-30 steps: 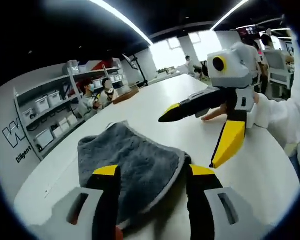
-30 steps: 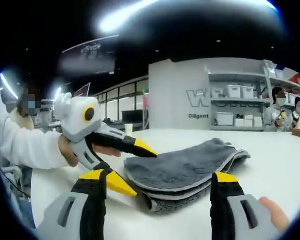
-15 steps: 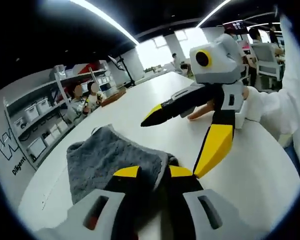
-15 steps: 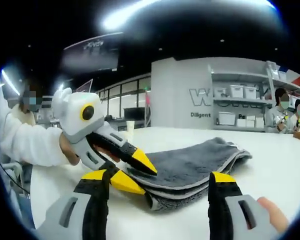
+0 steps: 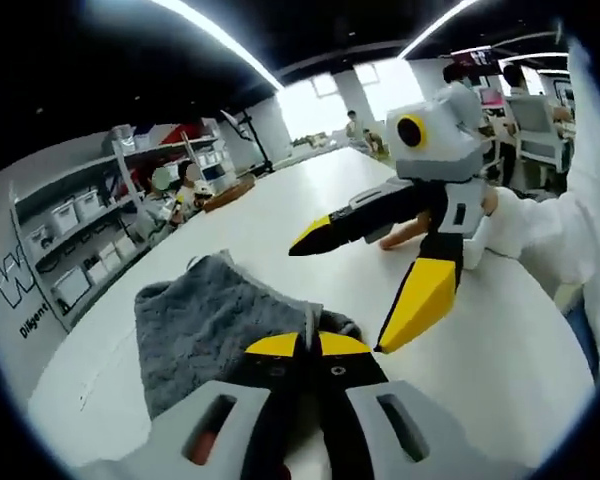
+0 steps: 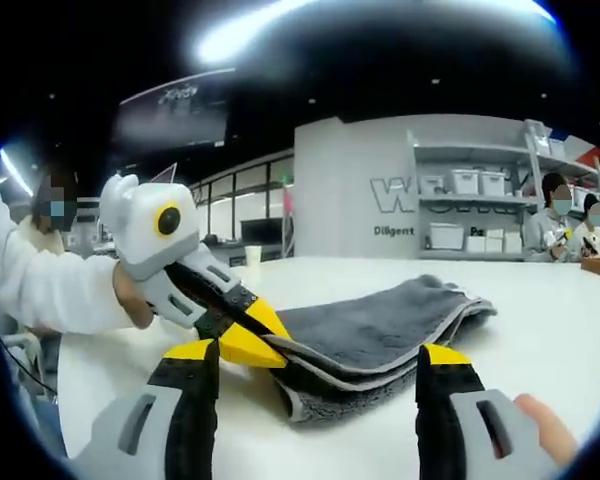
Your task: Open the folded towel by lifting each exposed corner and separating the folded layers until the towel lies flat within the target outline without major curled edges
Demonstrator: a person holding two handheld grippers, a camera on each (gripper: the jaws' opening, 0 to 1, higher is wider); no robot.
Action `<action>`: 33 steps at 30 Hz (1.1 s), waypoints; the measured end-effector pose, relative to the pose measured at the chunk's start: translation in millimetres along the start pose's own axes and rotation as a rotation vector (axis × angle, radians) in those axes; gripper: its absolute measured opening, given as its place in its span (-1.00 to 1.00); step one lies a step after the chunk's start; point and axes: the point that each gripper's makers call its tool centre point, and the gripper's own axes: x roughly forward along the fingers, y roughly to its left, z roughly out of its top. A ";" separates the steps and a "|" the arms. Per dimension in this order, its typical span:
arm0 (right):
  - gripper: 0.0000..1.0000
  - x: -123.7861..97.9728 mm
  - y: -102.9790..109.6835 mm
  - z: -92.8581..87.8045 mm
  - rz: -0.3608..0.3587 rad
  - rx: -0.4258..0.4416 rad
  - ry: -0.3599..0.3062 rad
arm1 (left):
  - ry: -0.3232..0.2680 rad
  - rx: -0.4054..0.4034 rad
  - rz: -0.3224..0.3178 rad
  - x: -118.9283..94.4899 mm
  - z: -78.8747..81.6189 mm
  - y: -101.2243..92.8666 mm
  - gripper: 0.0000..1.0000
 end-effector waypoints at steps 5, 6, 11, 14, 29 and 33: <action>0.59 -0.2 -2.4 0.3 -0.008 0.001 -0.002 | -0.060 -0.137 0.047 -5.9 3.3 19.3 -0.92; 0.60 -0.3 -2.3 0.6 -0.008 0.000 -0.004 | -0.070 -0.160 0.047 -6.8 4.4 21.3 -0.92; 0.59 3.3 -2.8 -5.5 -0.024 -0.045 0.028 | -0.104 -0.275 0.067 -14.4 5.8 36.9 -0.92; 0.59 3.5 -3.5 -7.3 -0.027 -0.057 0.038 | -0.102 -0.291 0.084 -17.3 4.8 40.2 -0.92; 0.58 3.8 -7.8 -8.8 -0.037 -0.048 0.045 | -0.107 -0.335 0.218 -33.1 1.5 74.6 -0.94; 0.58 4.3 -8.5 -9.7 -0.036 -0.050 0.050 | -0.113 -0.348 0.241 -38.3 -1.0 82.1 -0.94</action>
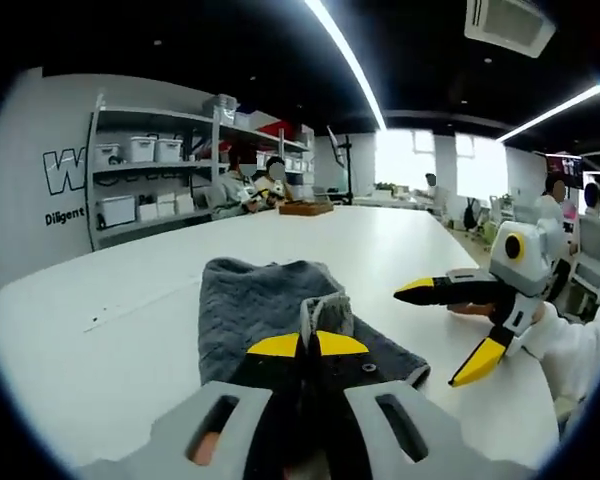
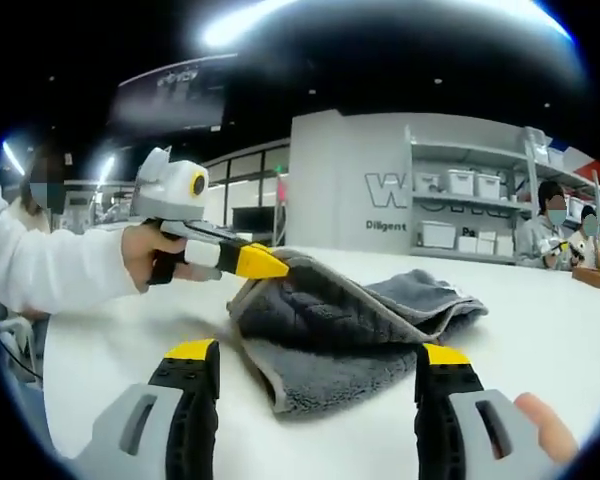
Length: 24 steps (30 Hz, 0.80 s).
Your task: Open the folded towel by lifting each exposed corner and separating the folded layers until the towel lies flat within the target outline without major curled edges
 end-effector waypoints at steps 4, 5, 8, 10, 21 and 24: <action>0.57 0.5 -0.7 -0.5 0.000 -0.002 0.002 | 0.003 0.012 0.031 -4.2 2.0 9.5 -0.94; 0.57 0.7 -0.9 -0.9 0.000 -0.003 0.005 | 0.000 0.009 0.037 -5.6 3.3 11.8 -0.94; 0.56 0.7 0.3 -0.4 0.002 -0.005 0.002 | -0.007 -0.003 0.054 -8.8 6.5 17.9 -0.94; 0.55 1.3 0.0 -0.9 0.001 -0.005 0.005 | -0.008 -0.011 0.068 -11.8 8.9 22.9 -0.94; 0.55 3.2 -3.1 -2.7 -0.010 -0.008 0.016 | -0.021 -0.035 0.131 -27.7 12.5 45.3 -0.94; 0.55 3.0 -1.6 -3.5 -0.009 -0.013 0.019 | -0.020 -0.032 0.142 -31.0 10.1 49.1 -0.94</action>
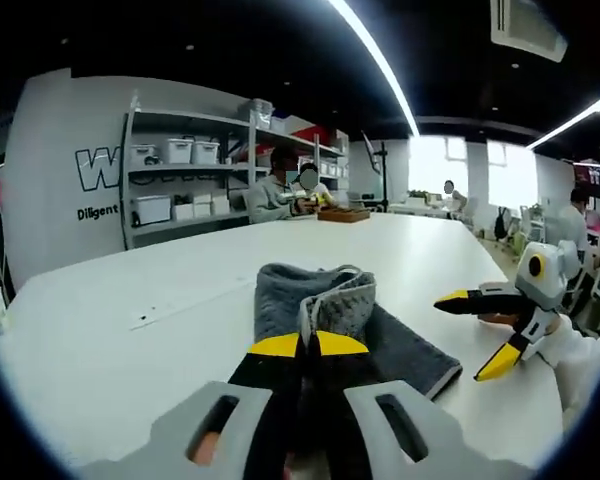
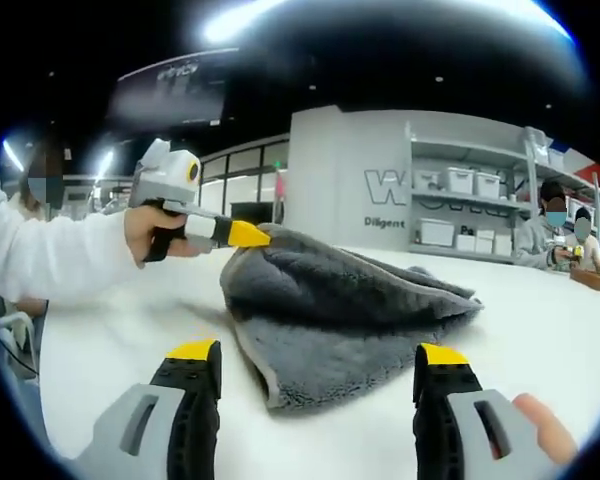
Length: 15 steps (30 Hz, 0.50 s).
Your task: Open the folded towel by lifting each exposed corner and separating the folded layers until the towel lies flat within the target outline without major curled edges
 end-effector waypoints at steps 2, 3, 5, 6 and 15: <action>0.55 0.0 0.0 -0.5 -0.001 -0.004 0.002 | -0.005 -0.008 0.007 -3.1 -0.5 3.7 -0.94; 0.55 0.1 -0.1 -0.9 -0.002 -0.005 0.004 | -0.009 -0.015 0.010 -4.2 0.0 5.7 -0.94; 0.55 0.0 1.2 -0.8 0.003 -0.005 0.003 | -0.018 -0.027 0.020 -6.4 1.6 10.4 -0.94; 0.55 0.1 1.4 -0.9 0.004 -0.006 0.004 | -0.019 -0.029 0.025 -7.2 2.1 12.5 -0.94; 0.54 1.1 1.5 -2.6 0.001 -0.015 0.013 | -0.013 -0.025 0.097 -18.4 -0.2 37.1 -0.94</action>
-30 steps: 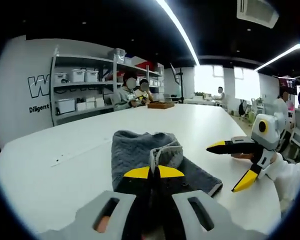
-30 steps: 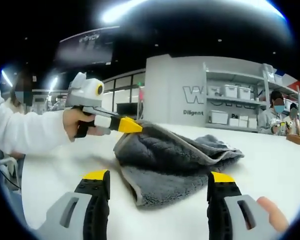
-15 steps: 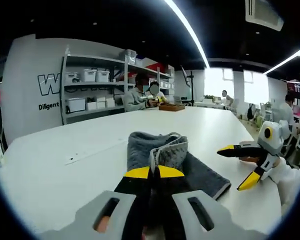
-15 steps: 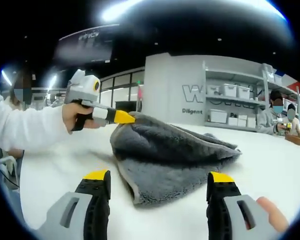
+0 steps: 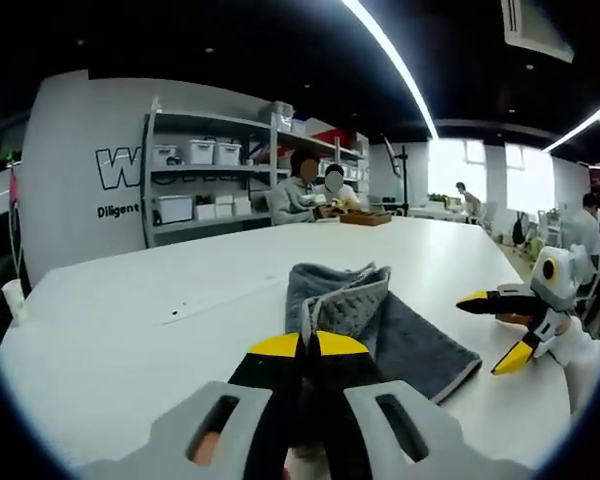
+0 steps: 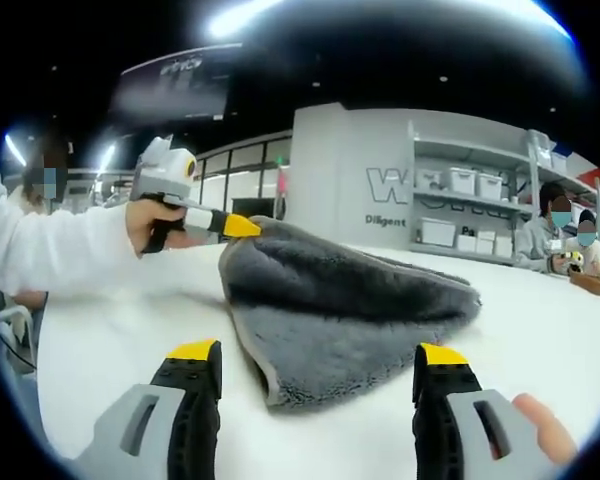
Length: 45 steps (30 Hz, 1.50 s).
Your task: Open the folded towel by lifting each exposed corner and separating the folded layers until the towel lies flat within the target outline without major curled edges
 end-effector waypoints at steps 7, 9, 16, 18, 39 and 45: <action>0.54 0.2 -0.6 -0.5 -0.007 -0.005 0.002 | 0.008 -0.002 0.059 -6.9 -6.4 21.4 -0.94; 0.53 -0.3 0.0 -0.6 -0.007 -0.005 0.002 | 0.011 0.006 0.075 -9.1 -9.4 27.3 -0.94; 0.53 -1.2 1.7 -3.0 -0.007 -0.013 0.013 | 0.019 -0.006 0.117 -15.8 -19.3 42.4 -0.94; 0.53 -1.2 1.3 -2.5 -0.006 -0.014 0.011 | 0.021 -0.007 0.128 -16.5 -22.2 45.8 -0.94; 0.52 0.3 0.5 -4.2 -0.009 -0.021 0.019 | 0.061 0.002 0.233 -29.9 -47.7 84.5 -0.94; 0.51 -0.4 1.5 -5.4 -0.009 -0.030 0.024 | 0.077 0.002 0.260 -38.4 -57.4 93.4 -0.94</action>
